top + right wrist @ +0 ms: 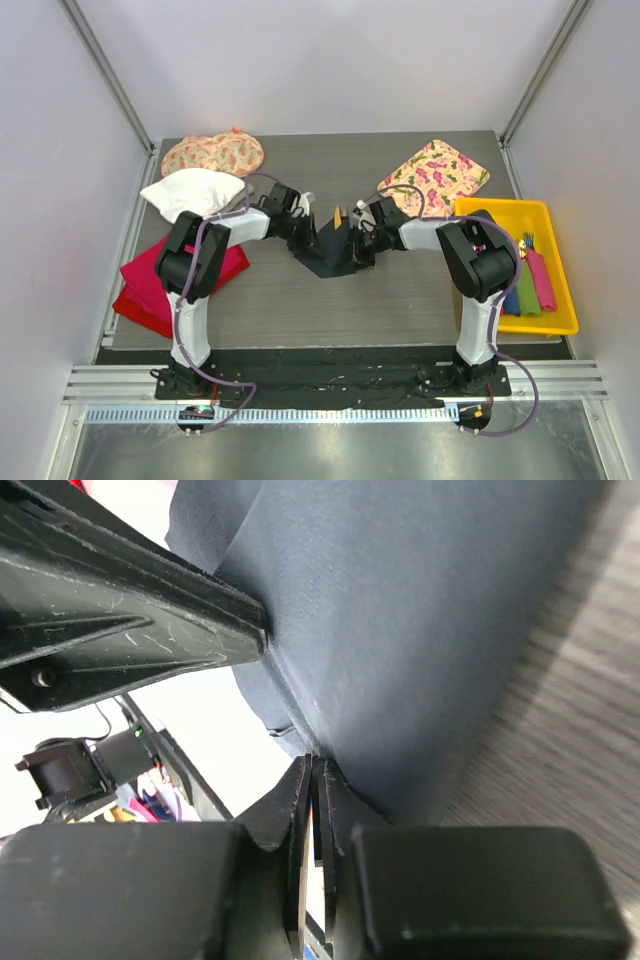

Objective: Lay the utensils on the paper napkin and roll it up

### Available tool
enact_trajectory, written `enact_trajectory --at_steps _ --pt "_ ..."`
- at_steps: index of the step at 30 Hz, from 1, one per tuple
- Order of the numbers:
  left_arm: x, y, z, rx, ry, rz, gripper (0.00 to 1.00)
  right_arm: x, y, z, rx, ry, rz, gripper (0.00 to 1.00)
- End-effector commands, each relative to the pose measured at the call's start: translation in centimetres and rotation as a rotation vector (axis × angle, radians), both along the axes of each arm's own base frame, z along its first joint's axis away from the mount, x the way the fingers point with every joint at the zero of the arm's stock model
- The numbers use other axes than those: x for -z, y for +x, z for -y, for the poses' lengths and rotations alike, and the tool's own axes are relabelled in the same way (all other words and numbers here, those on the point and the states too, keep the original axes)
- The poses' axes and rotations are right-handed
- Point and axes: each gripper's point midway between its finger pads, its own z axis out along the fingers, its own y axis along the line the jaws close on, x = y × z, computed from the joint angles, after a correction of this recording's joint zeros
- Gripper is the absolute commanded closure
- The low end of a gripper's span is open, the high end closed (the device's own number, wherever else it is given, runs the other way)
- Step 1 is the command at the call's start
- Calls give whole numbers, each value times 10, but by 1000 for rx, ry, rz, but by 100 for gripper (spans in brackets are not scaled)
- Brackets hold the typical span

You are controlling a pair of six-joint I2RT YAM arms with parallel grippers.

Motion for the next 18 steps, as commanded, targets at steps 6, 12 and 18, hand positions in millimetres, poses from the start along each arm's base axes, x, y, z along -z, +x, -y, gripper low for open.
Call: enact_trajectory --at_steps 6,12,18 --pt "-33 -26 -14 1 -35 54 91 26 -30 0 -6 -35 -107 89" --pt "-57 -10 1 -44 -115 90 88 27 -35 -7 -1 -23 -128 88" --pt "-43 4 13 -81 -124 63 88 27 -32 -9 5 -20 -133 88"
